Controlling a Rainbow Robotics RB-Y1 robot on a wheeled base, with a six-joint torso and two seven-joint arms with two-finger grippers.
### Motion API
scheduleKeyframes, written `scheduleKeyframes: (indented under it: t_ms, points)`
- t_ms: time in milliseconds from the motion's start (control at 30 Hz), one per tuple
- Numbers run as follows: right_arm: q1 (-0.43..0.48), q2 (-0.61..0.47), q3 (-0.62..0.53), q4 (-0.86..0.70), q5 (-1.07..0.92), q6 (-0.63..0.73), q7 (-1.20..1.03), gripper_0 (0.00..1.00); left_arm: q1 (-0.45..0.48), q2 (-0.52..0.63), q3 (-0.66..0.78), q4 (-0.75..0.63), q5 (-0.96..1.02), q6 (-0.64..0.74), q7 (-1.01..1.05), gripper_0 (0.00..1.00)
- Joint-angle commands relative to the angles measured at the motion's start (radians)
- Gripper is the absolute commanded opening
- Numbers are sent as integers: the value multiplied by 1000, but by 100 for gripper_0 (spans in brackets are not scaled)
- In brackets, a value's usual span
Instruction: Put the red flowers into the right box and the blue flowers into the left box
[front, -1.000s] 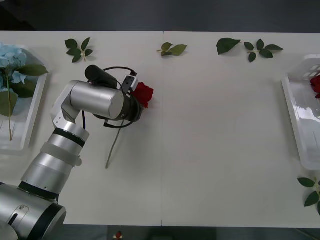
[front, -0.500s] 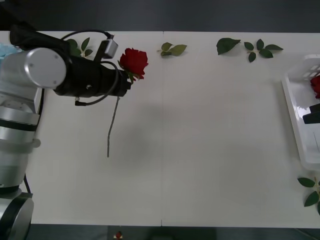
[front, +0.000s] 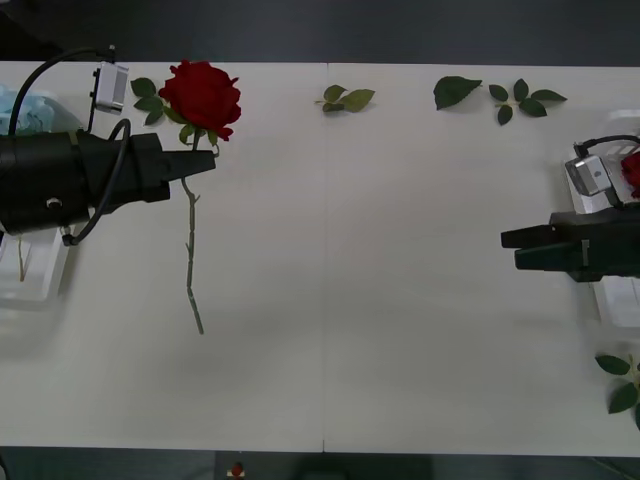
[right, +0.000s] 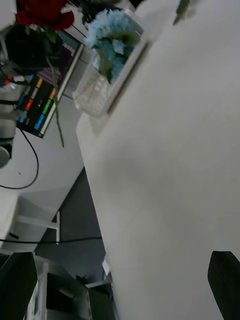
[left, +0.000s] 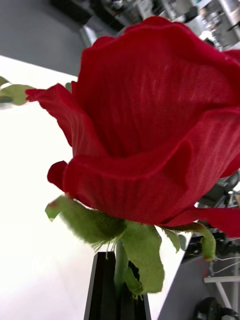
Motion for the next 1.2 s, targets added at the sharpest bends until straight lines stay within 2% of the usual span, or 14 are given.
scheduleKeyframes:
  t_ms: [33,200,367,667,967,1200]
  points:
    - [103,50,-85,-118,-8,-44,18,100,10,-87,22,-37,58,-4,-93,0]
    - [212,95,-148,-281,-11,-136,18,100,10,-186,8,-37,56,-44,-156,0]
    - [261,185,-152,-379,-46,-220,18,100,7,-275,-58,-37,32,-122,-179,0]
    - [244,385,-152,-404,25,-340,18,100,7,-416,-154,-35,-109,-214,-182,0]
    - [201,507,-151,-408,192,-415,18,100,7,-416,-222,8,-197,-262,-176,0]
    - [189,530,-145,-408,264,-429,18,100,7,-416,-268,35,-234,-315,-183,0]
